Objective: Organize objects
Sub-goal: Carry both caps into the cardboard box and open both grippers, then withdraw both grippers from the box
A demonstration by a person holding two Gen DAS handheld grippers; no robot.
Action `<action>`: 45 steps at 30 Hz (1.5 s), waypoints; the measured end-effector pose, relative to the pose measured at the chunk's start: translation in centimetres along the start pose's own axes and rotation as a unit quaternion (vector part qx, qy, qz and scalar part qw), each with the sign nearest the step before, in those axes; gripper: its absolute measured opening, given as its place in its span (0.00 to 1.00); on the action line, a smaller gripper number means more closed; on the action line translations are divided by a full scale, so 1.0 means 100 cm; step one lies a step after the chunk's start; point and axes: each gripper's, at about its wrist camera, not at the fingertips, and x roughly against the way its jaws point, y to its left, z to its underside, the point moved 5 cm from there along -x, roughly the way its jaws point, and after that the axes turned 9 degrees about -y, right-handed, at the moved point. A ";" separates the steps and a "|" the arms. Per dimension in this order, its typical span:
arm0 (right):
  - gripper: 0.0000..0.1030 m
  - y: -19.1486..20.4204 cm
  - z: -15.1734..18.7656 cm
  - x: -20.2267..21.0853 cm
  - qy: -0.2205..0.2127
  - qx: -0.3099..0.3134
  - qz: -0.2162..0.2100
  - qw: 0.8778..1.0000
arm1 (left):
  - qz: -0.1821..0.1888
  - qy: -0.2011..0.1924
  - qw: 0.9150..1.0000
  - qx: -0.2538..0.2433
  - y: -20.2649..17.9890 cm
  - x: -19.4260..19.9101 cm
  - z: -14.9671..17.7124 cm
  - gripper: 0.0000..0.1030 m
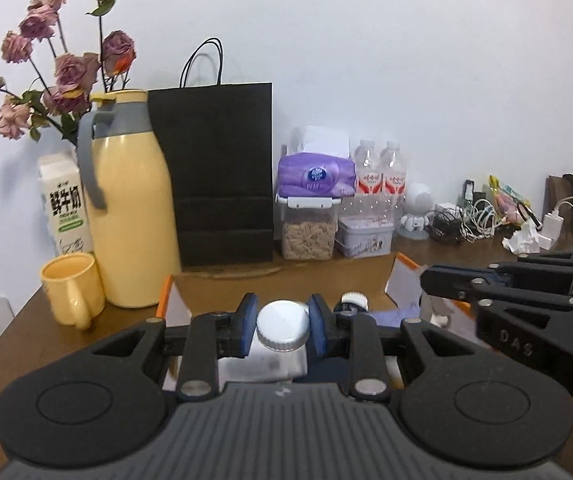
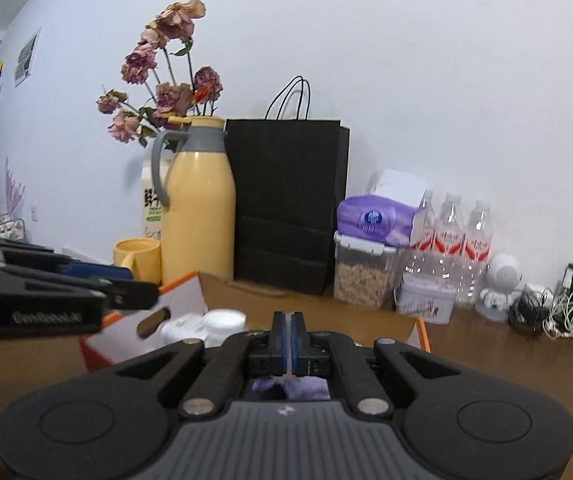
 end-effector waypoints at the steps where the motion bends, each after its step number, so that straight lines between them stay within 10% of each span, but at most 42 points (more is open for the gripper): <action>1: 0.01 -0.001 -0.002 -0.004 -0.002 -0.001 0.002 1.000 | -0.003 0.000 1.000 0.002 0.000 -0.007 -0.001 0.28; 21: 0.02 -0.020 0.039 -0.051 0.047 -0.044 0.022 0.998 | -0.050 0.050 0.997 0.005 0.015 -0.050 0.033 0.28; 26: 0.09 -0.021 0.039 -0.048 0.048 -0.045 0.029 0.997 | -0.069 0.035 0.997 0.005 0.025 -0.041 0.030 0.50; 34: 0.93 -0.029 0.041 -0.043 0.041 -0.055 0.052 0.996 | -0.085 0.008 0.996 0.007 0.030 -0.032 0.025 1.00; 45: 1.00 -0.032 0.043 -0.040 0.042 -0.057 0.068 0.995 | -0.078 0.004 0.997 0.013 0.029 -0.027 0.027 1.00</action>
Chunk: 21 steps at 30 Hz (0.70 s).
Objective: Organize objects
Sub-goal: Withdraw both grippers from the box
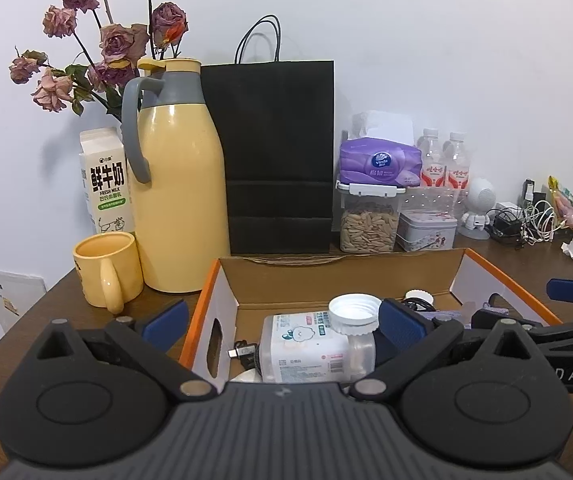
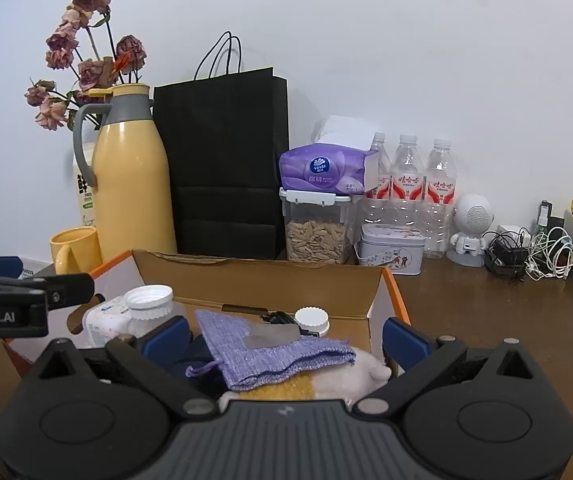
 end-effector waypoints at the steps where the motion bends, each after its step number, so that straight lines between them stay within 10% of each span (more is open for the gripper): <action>1: 1.00 0.000 0.000 0.000 0.000 0.000 0.000 1.000 | 0.002 0.000 1.000 0.001 0.000 0.001 0.000 1.00; 21: 1.00 0.007 0.015 0.050 -0.007 0.023 -0.018 1.000 | 0.013 0.010 1.000 0.011 0.027 0.046 0.031 1.00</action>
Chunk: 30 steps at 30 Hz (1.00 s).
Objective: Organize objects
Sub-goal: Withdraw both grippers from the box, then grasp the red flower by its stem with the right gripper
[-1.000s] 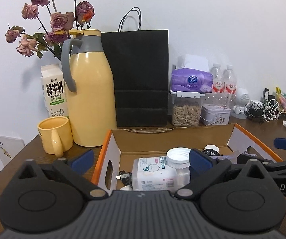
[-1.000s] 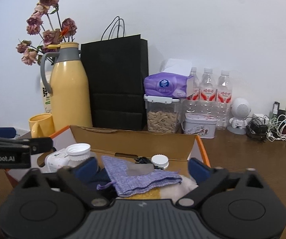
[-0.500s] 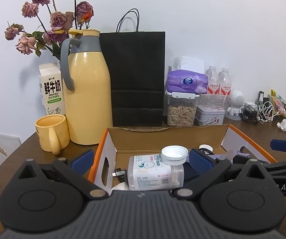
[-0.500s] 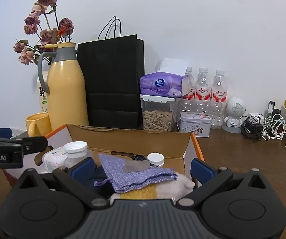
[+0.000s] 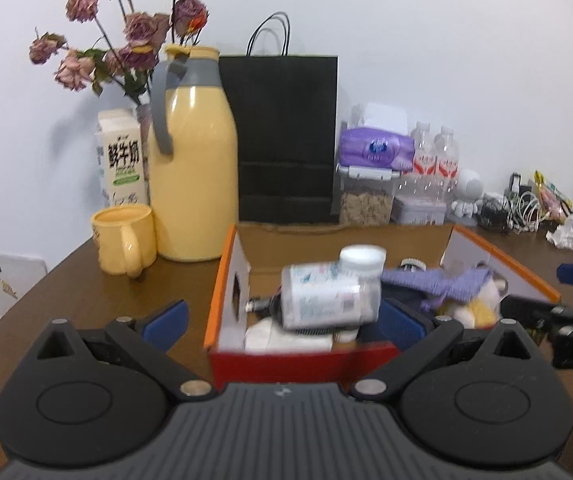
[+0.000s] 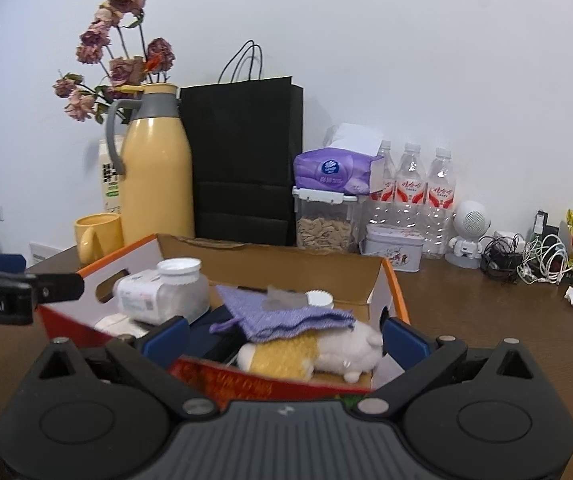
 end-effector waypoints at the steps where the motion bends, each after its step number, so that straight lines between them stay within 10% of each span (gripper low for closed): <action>1: 1.00 0.001 0.002 0.004 0.002 0.001 -0.003 1.000 | -0.001 0.004 1.000 0.000 0.002 0.003 0.003 1.00; 15: 0.98 0.041 0.037 0.025 0.051 0.030 -0.056 0.997 | -0.022 0.035 0.999 0.025 0.038 0.035 0.038 1.00; 30: 0.37 0.059 0.053 0.018 0.083 0.014 -0.101 0.991 | -0.013 0.035 0.999 0.037 0.039 0.033 0.040 1.00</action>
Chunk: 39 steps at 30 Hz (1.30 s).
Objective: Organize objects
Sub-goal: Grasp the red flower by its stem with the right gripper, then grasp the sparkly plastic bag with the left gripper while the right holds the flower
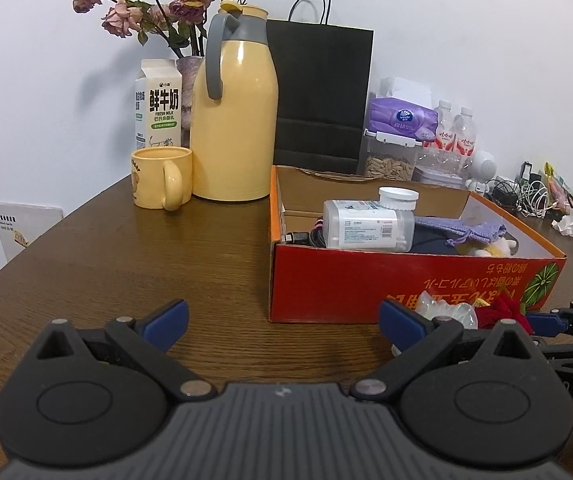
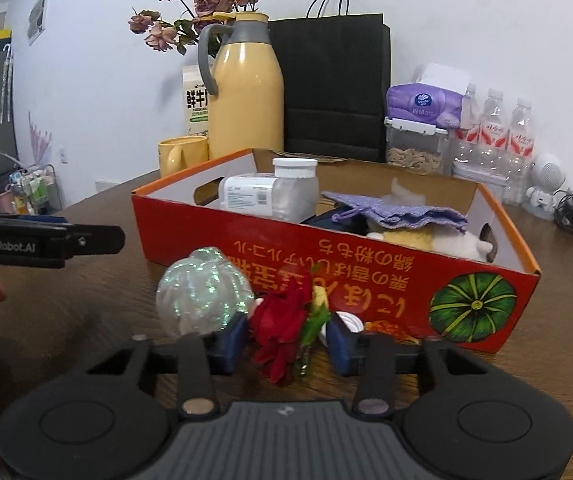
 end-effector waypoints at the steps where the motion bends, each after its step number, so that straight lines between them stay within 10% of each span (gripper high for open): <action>1: 0.32 0.000 0.000 0.000 0.000 0.000 -0.001 1.000 | -0.001 0.001 1.000 0.000 0.000 0.000 0.000 1.00; 23: 0.28 -0.022 -0.012 0.030 -0.066 -0.031 0.024 0.997 | -0.019 0.013 1.000 -0.002 -0.001 -0.008 0.005 1.00; 39: 0.28 -0.054 -0.003 0.041 -0.064 -0.054 0.057 0.995 | 0.051 0.021 0.998 -0.016 -0.078 -0.017 0.011 1.00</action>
